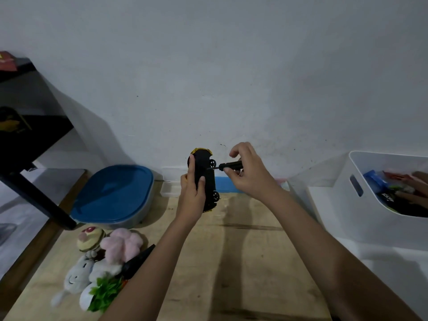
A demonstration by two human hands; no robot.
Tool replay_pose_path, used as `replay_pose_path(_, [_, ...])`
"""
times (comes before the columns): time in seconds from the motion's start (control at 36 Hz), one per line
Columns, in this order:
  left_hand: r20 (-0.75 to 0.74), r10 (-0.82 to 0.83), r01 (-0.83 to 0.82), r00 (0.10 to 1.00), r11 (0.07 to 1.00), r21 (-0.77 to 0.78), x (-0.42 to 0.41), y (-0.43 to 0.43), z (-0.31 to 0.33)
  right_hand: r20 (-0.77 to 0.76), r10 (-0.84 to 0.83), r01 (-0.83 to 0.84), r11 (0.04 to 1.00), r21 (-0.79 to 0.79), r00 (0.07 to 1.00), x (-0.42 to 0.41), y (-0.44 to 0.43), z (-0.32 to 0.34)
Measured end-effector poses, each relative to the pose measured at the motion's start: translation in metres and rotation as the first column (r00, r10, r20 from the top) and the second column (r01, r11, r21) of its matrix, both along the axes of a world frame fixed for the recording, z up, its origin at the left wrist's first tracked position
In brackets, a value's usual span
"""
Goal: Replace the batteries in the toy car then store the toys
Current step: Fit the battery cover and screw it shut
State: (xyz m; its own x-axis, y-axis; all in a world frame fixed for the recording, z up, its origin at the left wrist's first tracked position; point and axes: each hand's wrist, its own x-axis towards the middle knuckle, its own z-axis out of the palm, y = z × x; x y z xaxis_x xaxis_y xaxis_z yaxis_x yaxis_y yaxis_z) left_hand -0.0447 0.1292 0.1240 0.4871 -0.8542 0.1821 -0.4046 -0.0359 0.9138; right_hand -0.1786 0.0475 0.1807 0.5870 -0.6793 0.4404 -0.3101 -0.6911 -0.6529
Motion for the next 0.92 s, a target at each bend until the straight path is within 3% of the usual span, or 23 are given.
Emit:
replay_pose_path(0.14, [0.013, -0.011, 0.011, 1.000, 1.000, 0.008, 0.000, 0.001, 0.002, -0.004, -0.050, 0.050, 0.999, 0.007, 0.999, -0.001, -0.002, 0.009])
replay_pose_path(0.28, [-0.006, 0.006, -0.006, 1.000, 1.000, -0.022, 0.000, -0.003, 0.006, -0.037, 0.019, -0.020, 0.999, -0.035, 0.999, -0.002, -0.004, 0.013])
replay_pose_path(0.39, [0.008, 0.001, 0.000, 1.000, 0.999, -0.035, 0.000, -0.003, 0.009, 0.020, -0.070, 0.070, 0.998, -0.006, 0.997, -0.002, -0.005, 0.017])
replay_pose_path(0.44, [0.021, 0.000, 0.001, 1.000, 0.999, -0.036, 0.000, -0.004, 0.010, 0.036, -0.015, 0.016, 1.000, -0.013, 0.999, -0.001, -0.005, 0.017])
replay_pose_path(0.53, [0.029, -0.002, 0.003, 1.000, 1.000, -0.017, 0.003, -0.004, 0.009, -0.045, 0.072, -0.073, 0.997, -0.031, 0.996, -0.001, -0.005, 0.018])
replay_pose_path(0.64, [0.057, -0.031, 0.030, 0.998, 0.999, 0.013, 0.003, -0.002, 0.004, -0.017, 0.021, -0.021, 0.999, 0.030, 1.000, 0.000, -0.007, 0.019])
replay_pose_path(0.78, [0.034, 0.006, -0.007, 0.999, 1.000, 0.007, 0.004, -0.002, 0.003, -0.121, 0.084, -0.080, 0.996, 0.039, 0.989, -0.004, -0.008, 0.015])
replay_pose_path(0.92, [0.029, -0.001, 0.001, 1.000, 1.000, 0.013, 0.003, -0.003, 0.006, -0.041, 0.009, -0.006, 0.997, 0.082, 0.999, -0.003, -0.007, 0.015])
